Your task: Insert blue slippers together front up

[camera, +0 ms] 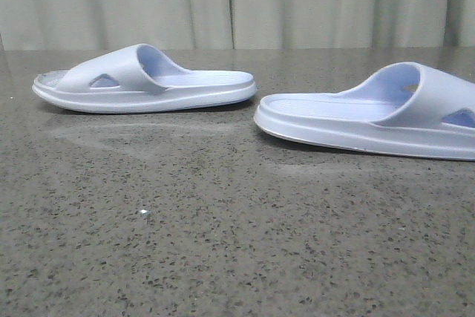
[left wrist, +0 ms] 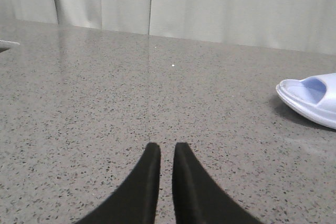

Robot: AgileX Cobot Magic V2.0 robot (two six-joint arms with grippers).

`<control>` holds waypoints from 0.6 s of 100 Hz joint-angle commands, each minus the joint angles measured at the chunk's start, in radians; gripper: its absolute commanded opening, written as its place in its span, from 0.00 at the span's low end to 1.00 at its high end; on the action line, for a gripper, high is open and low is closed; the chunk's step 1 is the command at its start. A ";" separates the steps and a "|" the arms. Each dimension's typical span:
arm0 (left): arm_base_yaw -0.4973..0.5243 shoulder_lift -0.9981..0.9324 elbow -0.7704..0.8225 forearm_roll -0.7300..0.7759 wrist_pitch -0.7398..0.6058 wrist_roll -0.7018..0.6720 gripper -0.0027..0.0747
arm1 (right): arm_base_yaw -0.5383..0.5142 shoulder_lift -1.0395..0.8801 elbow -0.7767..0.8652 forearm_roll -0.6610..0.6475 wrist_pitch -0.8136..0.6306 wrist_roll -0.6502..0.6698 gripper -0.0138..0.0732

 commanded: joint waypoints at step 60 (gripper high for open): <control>0.001 -0.028 0.009 -0.369 -0.281 -0.007 0.05 | -0.002 -0.021 0.022 0.424 -0.240 0.003 0.07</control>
